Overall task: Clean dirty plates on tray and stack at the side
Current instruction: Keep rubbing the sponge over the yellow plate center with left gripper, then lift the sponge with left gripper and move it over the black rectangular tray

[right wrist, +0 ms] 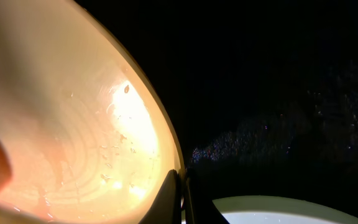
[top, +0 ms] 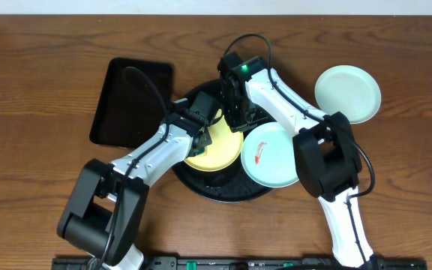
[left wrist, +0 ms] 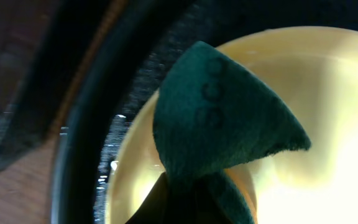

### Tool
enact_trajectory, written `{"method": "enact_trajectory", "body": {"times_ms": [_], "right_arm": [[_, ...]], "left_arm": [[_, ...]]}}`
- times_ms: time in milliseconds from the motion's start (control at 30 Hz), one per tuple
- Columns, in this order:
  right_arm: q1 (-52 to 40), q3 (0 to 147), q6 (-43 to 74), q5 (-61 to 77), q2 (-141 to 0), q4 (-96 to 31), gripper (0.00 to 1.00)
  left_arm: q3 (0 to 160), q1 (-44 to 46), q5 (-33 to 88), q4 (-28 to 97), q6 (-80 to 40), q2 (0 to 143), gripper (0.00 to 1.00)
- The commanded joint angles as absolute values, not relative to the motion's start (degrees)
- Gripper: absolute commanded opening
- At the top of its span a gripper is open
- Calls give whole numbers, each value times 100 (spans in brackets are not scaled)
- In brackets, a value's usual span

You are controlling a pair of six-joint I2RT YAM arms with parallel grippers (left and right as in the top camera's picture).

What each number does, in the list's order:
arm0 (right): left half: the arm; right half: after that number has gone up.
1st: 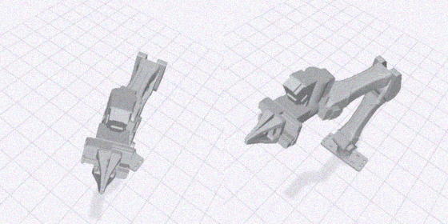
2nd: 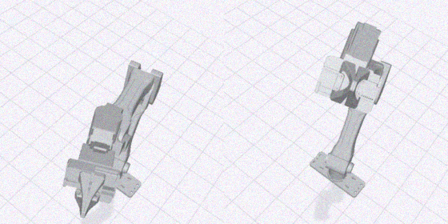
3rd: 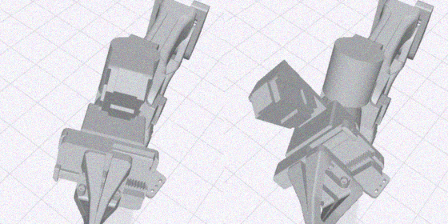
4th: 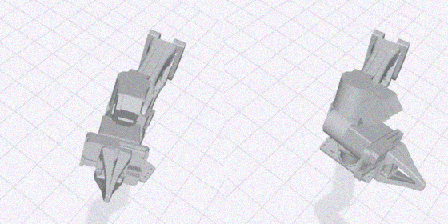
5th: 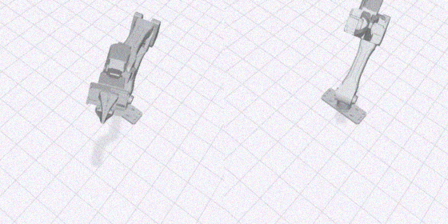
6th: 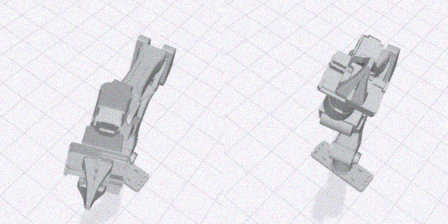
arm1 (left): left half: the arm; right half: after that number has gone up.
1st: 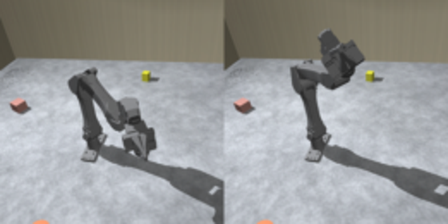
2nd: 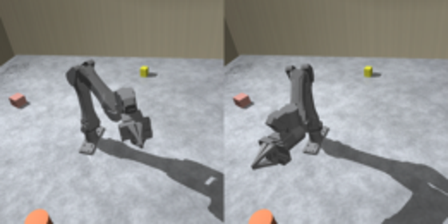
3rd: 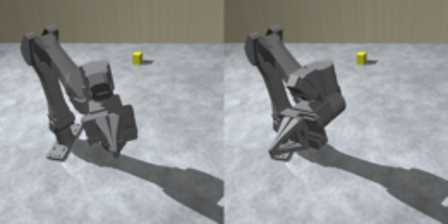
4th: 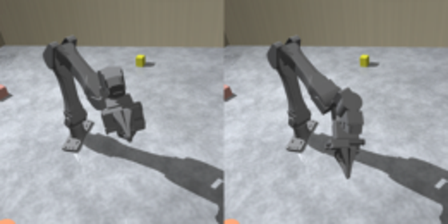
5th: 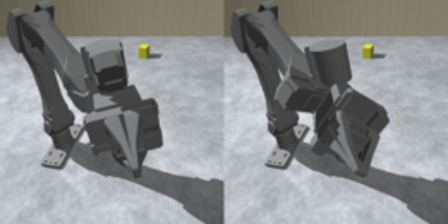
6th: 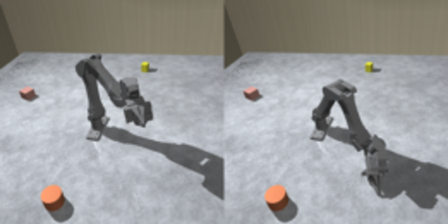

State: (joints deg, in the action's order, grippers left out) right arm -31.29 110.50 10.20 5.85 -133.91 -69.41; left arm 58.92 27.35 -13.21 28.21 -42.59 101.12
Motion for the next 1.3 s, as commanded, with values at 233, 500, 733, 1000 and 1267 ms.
{"method": "enact_trajectory", "body": {"times_ms": [233, 500, 733, 1000, 1267], "right_arm": [[-3083, 11078, 956, 377, -13415, -6982, 1], [-3085, 11089, 954, 567, -13277, -6906, 1], [-3087, 11100, 954, 567, -13002, -6759, 1], [-3087, 11100, 882, 360, -12226, -6595, 1], [-3135, 11100, 609, -867, -11463, -6534, 1]], "left_arm": [[5918, 2327, -2703, 2945, -4139, 8947, 8], [5916, 1120, -1428, 2985, -3793, 8009, 8], [5909, 316, -576, 3465, -3793, 8073, 7], [5883, 268, -624, 3579, -3795, 8167, 7], [5883, 268, -692, 3597, -3795, 8169, 8]]}}
